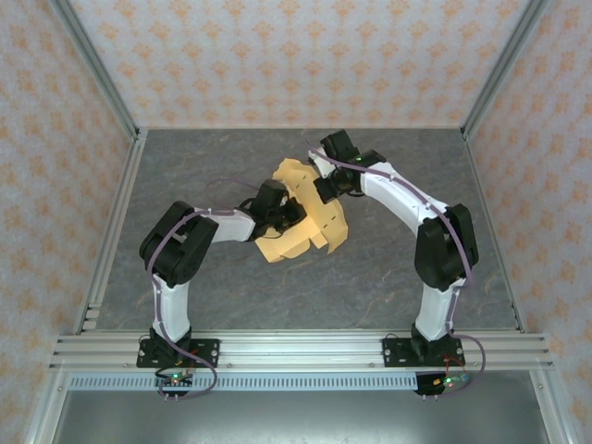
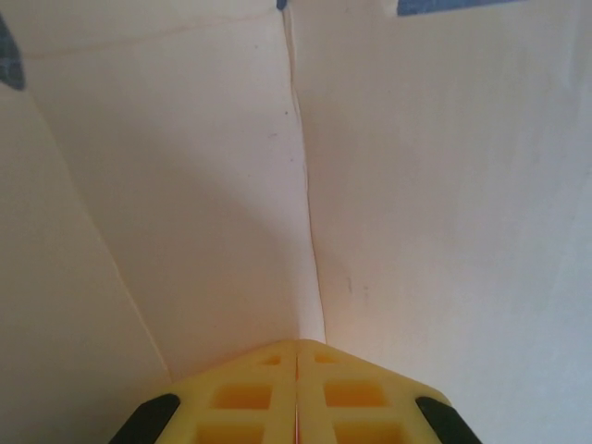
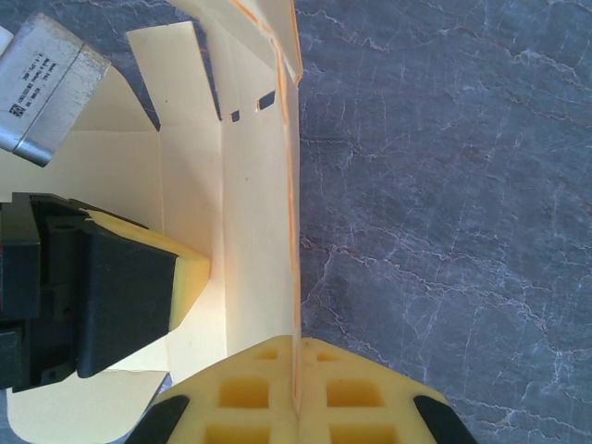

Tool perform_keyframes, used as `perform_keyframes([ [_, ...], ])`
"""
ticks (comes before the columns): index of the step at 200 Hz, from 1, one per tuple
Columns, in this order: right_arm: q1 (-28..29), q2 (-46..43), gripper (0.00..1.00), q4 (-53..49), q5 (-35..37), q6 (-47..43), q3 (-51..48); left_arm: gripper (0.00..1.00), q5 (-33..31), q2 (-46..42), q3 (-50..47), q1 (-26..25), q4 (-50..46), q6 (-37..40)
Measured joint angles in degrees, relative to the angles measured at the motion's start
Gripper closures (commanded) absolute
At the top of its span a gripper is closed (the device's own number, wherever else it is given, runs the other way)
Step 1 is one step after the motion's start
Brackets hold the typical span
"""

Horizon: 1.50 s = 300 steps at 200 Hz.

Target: Fold the paper box

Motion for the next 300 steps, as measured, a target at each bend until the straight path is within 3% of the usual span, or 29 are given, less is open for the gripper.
perform_keyframes([
  [105,0.8,4.5,1.00,-3.4,1.5,2.8,5.1,0.96,-0.7,3.1,0.6,0.0,2.8,-0.2],
  [168,5.5,10.8,1.00,-11.7,8.6,8.0,15.5,0.98,-1.1,4.1,-0.4,0.0,6.4,-2.4],
  [300,12.1,14.9,1.00,-14.9,20.3,18.4,20.4,0.98,-2.1,4.2,-3.2,0.0,12.5,-5.0],
])
